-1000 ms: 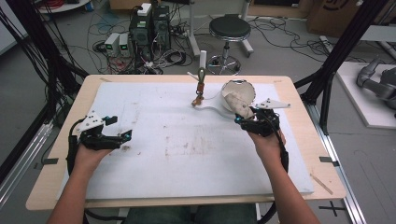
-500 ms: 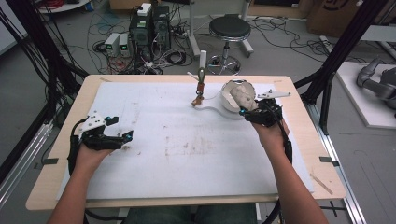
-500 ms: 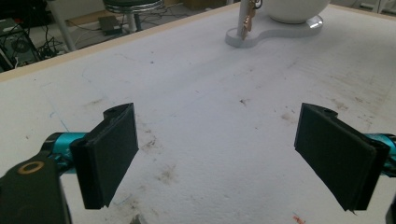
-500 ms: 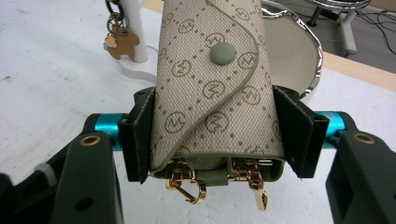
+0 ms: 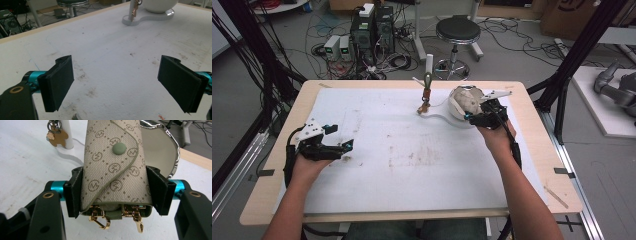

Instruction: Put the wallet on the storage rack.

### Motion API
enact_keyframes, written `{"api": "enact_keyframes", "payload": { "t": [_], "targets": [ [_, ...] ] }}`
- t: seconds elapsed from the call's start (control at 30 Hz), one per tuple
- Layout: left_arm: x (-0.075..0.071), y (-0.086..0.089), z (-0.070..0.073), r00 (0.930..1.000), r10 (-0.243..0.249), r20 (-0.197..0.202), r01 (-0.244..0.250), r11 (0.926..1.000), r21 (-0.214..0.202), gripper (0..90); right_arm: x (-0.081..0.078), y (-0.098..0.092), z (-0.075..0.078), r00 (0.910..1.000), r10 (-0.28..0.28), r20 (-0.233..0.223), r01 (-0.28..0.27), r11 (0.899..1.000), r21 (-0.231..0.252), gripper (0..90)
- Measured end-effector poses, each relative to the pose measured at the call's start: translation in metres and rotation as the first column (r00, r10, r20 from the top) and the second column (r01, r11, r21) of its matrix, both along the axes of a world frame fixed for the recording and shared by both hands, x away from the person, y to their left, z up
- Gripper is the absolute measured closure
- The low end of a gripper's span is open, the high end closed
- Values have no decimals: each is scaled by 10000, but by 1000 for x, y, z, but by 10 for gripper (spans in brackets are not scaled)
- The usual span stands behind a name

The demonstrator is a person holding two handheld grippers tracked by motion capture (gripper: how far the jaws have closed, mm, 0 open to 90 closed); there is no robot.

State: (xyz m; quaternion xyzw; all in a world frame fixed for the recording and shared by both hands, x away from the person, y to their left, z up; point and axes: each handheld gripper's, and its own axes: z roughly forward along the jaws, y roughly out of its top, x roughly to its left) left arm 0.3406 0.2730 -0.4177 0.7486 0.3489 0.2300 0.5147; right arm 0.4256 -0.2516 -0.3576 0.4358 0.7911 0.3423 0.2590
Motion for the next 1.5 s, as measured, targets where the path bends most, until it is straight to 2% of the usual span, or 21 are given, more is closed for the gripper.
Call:
{"api": "enact_keyframes", "payload": {
  "t": [0.47, 0.67, 1.0, 1.37, 1.5],
  "targets": [
    [0, -1, -1, 10000, -9, -29, 9, 10000, 37, 134, 21, 4, -8, 9992, -153, -376, 138, 9992, -375, 370],
    [-1, -1, 0, 10000, -30, -29, 31, 9999, 118, 134, 31, 14, -10, 9990, -81, -445, 45, 9968, -803, 369],
    [-2, -1, -1, 10000, -39, -51, 39, 10000, 86, 134, 39, 16, -10, 9980, -244, -577, 199, 9967, -781, 369],
    [-2, -1, -1, 10000, -38, -47, 39, 9999, 123, 134, 45, 15, -16, 9959, -454, -781, 374, 9942, -1007, 368],
    [-2, -1, -1, 10000, -12, -56, 13, 10000, 95, 134, 47, 16, -17, 9960, -566, -692, 497, 9940, -972, 365]
  ]
}}
